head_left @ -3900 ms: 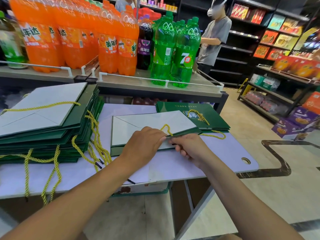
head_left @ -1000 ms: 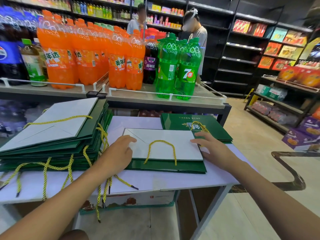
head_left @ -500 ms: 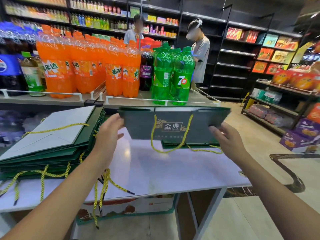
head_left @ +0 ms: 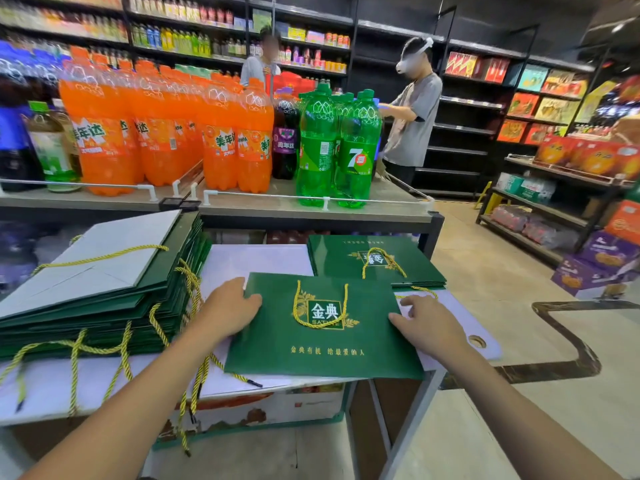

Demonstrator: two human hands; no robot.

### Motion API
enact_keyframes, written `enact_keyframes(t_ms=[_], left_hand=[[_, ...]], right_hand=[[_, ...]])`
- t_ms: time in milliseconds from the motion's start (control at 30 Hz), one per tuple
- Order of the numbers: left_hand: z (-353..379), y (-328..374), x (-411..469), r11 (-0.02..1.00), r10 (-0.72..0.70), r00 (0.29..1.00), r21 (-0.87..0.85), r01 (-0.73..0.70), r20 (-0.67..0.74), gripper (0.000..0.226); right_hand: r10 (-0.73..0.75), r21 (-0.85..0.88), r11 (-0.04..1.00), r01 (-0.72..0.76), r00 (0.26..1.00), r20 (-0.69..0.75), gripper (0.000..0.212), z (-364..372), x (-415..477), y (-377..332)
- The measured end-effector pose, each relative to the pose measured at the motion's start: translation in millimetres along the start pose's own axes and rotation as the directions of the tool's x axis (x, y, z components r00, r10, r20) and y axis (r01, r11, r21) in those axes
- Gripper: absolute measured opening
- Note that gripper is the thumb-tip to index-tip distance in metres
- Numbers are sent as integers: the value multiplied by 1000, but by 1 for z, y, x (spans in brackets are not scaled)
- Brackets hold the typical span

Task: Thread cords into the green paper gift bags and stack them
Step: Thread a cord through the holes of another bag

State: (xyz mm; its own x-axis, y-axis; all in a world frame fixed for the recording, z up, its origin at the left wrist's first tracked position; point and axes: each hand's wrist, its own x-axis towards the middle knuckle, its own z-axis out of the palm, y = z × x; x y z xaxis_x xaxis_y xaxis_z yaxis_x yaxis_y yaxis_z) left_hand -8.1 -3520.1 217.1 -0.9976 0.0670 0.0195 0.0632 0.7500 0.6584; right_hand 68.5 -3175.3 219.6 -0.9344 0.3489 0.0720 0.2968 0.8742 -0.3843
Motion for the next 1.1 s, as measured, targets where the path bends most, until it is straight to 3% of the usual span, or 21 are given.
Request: enact_keyframes(t_ms=[67,133,200,267,367,467,567,1100], left_hand=[[8,4,-7,973,28,1000,228,-25,-13,50],[15,16,-19,911,167,986,385,-147,-21,67],[28,26,-23,847,333,940,416,-331,72,62],[42,31,-25,785,364,914,470,-404,179,59],[56,27,-22,750,287,926,544,-376,244,60],[60,23,-20,766,250,928,530,-364,276,57],[61,23,-20,765,244,927,531,-365,285,55],[66,18,-22,758,292,925,530,-379,244,56]], right_hand=[[-108,-57,993,102,988,-106,58,9,-6,-11],[-249,-113,965,235,961,-123,65,18,-16,-31],[-325,-161,935,316,945,-37,73,26,-24,-56],[-325,-182,925,333,943,72,84,37,-28,-73],[-290,-219,922,318,945,150,95,51,-30,-80],[-270,-260,914,311,946,180,87,57,-28,-76],[-265,-291,905,311,946,187,77,61,-25,-75],[-283,-286,907,309,951,129,80,68,-25,-72]])
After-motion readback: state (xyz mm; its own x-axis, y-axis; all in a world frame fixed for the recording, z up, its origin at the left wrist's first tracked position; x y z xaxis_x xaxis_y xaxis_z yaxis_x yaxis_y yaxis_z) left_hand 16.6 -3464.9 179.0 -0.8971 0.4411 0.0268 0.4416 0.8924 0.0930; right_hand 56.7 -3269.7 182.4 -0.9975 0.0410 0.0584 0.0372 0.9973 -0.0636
